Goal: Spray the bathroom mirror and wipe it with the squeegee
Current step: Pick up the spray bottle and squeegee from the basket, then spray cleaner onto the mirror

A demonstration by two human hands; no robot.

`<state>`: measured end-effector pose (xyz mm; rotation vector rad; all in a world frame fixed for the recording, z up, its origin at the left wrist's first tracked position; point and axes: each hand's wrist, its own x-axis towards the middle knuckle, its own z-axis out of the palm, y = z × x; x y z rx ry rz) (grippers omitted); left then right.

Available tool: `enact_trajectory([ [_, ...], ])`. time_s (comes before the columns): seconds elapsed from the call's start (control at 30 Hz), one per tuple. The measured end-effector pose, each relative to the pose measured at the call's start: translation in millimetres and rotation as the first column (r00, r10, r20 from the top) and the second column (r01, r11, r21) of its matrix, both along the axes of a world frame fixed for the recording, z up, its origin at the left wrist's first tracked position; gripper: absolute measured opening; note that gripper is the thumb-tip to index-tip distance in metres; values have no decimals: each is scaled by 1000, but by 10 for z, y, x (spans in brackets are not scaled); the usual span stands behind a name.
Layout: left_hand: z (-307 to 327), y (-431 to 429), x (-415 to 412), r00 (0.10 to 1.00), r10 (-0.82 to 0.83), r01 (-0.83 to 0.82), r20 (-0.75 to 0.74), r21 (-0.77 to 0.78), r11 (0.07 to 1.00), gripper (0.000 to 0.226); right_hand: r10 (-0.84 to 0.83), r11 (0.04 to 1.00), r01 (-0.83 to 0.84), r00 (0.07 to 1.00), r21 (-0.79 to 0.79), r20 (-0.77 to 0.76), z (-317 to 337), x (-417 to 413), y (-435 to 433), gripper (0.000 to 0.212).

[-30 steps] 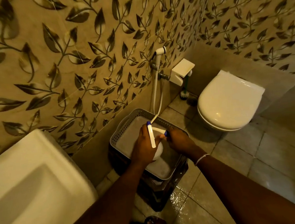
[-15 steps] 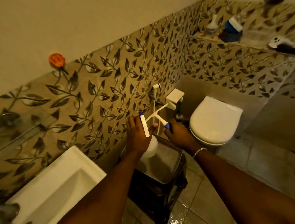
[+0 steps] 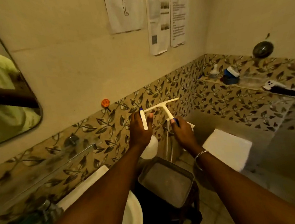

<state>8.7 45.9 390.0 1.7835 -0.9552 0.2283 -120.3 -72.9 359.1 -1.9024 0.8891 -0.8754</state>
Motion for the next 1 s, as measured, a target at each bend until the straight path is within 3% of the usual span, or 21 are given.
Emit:
enact_trajectory([
  [0.13, 399, 190, 154, 998, 61, -59, 12, -103, 993, 32, 32, 997, -26, 995, -66, 93, 424, 169, 141, 20],
  [0.47, 1310, 947, 735, 964, 262, -265, -43, -228, 937, 26, 176, 973, -124, 943, -194, 283, 1383, 950, 622, 25],
  [0.77, 2039, 2099, 1207, 856, 513, -462, 68, -347, 816, 42, 332, 935, -228, 831, -271, 446, 2061, 1835, 1460, 27],
  [1.0, 2628, 3110, 1328, 730, 669, -557, 138, -445, 701, 31, 414, 907, -271, 709, -322, 570, 2640, 2368, 2103, 32],
])
